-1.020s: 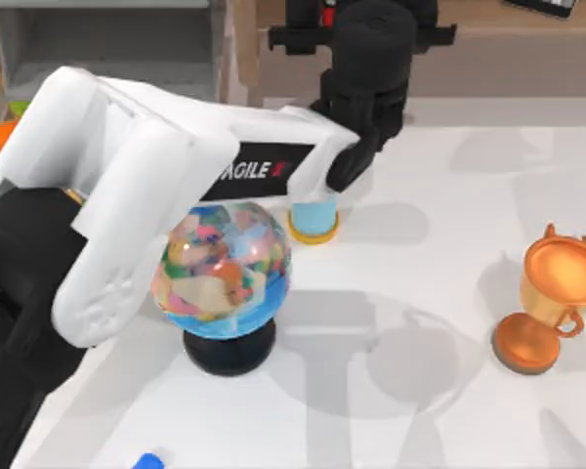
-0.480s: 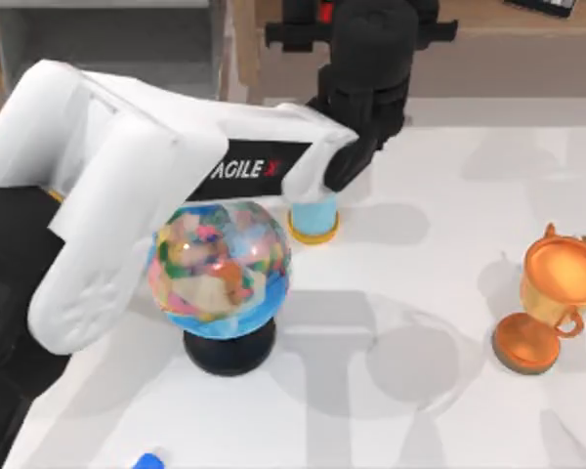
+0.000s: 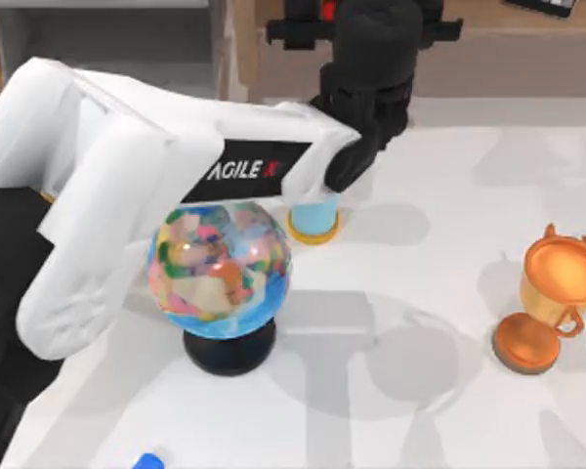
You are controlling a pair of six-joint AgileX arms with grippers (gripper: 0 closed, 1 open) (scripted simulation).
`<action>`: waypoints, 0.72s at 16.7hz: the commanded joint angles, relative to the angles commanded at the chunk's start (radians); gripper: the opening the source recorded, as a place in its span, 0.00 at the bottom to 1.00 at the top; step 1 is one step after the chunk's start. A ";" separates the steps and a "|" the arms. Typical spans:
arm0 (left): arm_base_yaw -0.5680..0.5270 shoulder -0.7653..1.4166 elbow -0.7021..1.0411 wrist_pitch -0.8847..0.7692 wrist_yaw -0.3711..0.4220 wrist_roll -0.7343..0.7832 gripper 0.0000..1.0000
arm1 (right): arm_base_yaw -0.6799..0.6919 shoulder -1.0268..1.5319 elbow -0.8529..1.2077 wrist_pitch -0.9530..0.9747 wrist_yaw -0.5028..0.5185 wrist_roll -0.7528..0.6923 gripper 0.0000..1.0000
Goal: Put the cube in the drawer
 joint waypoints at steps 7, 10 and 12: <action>-0.145 -0.169 0.104 -0.317 0.095 0.142 0.00 | 0.000 0.000 0.000 0.000 0.000 0.000 1.00; -0.137 -0.268 0.223 -0.554 0.165 0.220 0.00 | 0.000 0.000 0.000 0.000 0.000 0.000 1.00; -0.082 -0.329 0.333 -0.727 0.216 0.266 0.00 | 0.000 0.000 0.000 0.000 0.000 0.000 1.00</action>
